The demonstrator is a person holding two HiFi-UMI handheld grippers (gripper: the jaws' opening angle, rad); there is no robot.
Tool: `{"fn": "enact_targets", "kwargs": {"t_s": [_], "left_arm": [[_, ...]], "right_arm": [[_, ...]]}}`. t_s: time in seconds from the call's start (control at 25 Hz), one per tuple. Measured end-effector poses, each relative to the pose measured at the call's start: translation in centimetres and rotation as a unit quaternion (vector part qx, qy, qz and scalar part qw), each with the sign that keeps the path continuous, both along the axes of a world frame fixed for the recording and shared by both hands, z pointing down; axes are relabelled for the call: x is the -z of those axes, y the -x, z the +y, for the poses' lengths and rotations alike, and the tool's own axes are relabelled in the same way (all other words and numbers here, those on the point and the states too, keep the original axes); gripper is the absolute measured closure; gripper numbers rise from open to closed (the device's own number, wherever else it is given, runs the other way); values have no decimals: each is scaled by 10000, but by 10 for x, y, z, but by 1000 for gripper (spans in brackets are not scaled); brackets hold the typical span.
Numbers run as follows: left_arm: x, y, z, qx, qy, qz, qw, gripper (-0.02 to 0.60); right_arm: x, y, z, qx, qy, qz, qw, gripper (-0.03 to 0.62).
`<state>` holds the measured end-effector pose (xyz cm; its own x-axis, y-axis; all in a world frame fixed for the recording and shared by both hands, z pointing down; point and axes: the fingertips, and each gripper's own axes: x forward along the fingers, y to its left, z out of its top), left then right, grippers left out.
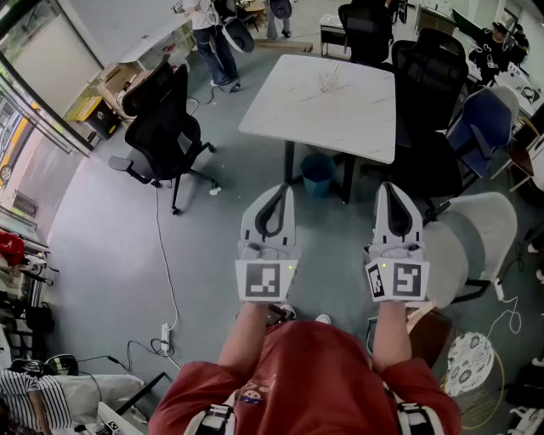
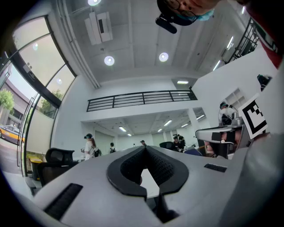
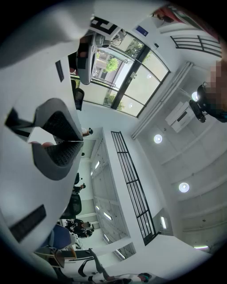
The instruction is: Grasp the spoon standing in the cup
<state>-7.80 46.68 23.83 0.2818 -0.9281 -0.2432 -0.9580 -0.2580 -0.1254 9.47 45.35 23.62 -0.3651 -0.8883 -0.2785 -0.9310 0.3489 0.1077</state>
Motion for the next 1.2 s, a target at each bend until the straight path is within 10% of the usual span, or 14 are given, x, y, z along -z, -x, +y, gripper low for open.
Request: {"fn": "enact_targets", "kwargs": {"t_s": [1.2], "left_arm": [[-14, -65, 41, -152, 154, 118, 9997, 572]], "right_arm": [[-24, -52, 41, 1, 302, -417, 9987, 577]]}}
